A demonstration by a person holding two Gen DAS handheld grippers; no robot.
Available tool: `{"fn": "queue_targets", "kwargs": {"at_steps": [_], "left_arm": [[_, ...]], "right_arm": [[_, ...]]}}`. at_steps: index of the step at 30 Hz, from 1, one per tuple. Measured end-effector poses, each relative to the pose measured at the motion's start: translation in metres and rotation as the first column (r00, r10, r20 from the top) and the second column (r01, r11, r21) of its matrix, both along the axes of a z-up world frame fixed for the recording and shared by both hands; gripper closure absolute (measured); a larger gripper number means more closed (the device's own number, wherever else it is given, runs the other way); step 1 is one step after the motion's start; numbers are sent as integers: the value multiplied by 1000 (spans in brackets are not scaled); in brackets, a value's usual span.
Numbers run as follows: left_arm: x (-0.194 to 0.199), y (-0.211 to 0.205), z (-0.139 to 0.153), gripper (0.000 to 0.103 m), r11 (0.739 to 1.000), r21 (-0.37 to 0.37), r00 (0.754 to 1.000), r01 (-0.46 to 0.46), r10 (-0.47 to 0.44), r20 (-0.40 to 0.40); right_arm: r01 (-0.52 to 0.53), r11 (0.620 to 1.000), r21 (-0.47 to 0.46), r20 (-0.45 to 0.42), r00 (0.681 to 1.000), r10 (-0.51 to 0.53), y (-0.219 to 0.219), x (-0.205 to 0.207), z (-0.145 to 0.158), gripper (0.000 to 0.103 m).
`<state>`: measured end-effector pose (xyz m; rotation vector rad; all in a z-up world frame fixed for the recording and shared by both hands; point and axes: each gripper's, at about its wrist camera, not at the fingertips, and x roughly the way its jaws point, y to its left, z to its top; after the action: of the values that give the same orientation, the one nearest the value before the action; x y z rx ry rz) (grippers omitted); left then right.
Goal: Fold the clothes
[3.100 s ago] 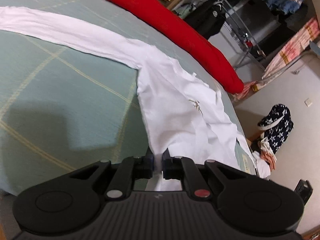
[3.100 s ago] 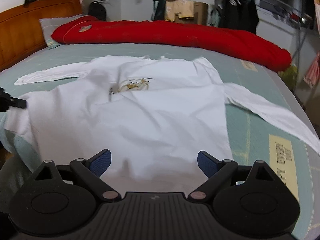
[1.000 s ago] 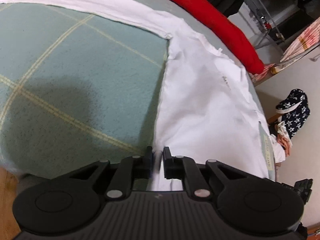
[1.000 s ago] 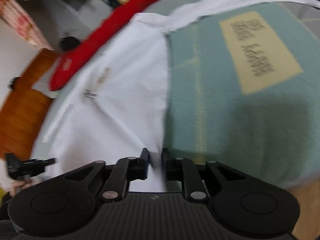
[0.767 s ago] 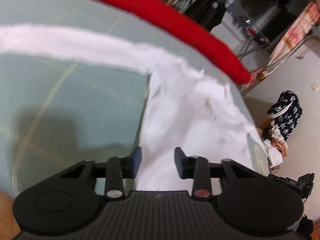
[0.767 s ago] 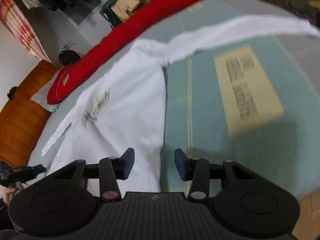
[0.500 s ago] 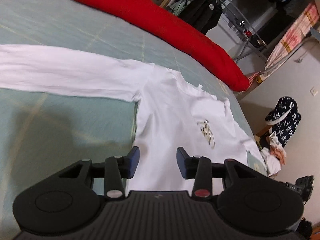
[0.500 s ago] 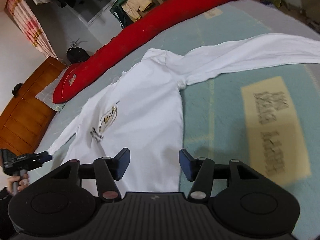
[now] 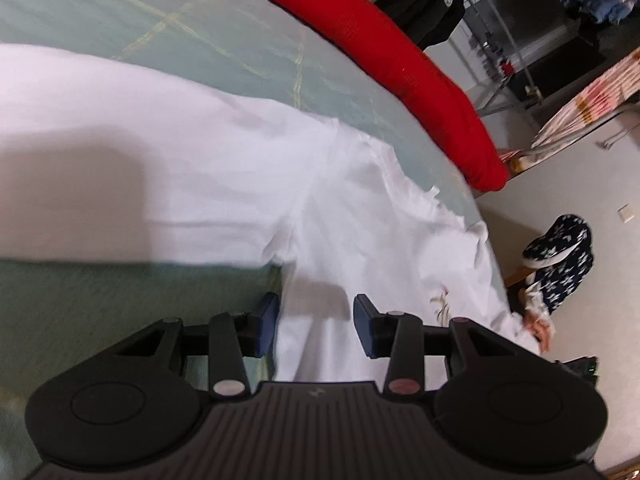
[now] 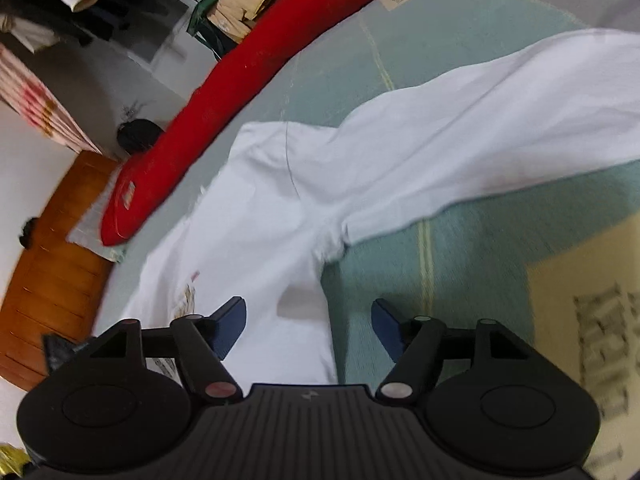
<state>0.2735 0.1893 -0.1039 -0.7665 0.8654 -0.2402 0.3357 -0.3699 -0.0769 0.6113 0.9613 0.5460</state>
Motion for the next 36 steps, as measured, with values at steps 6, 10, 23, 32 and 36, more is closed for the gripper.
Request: {"fn": "queue_targets", "kwargs": {"at_steps": [6, 10, 23, 32, 36], "left_arm": [[11, -10, 5, 100, 996, 76, 998, 37, -41, 45], [6, -7, 19, 103, 983, 183, 996, -10, -8, 94], [-9, 7, 26, 96, 965, 260, 999, -27, 18, 37], [-36, -52, 73, 83, 941, 286, 966, 180, -223, 128], [-20, -99, 64, 80, 910, 216, 924, 353, -375, 70]], "right_arm": [[-24, 1000, -16, 26, 999, 24, 20, 26, -2, 54], [15, 995, -98, 52, 999, -10, 27, 34, 1, 91], [72, 980, -183, 76, 995, -59, 25, 29, 14, 75], [-85, 968, -234, 167, 978, 126, 55, -15, 60, 48], [-231, 962, -148, 134, 959, 251, 97, -8, 58, 47]]}}
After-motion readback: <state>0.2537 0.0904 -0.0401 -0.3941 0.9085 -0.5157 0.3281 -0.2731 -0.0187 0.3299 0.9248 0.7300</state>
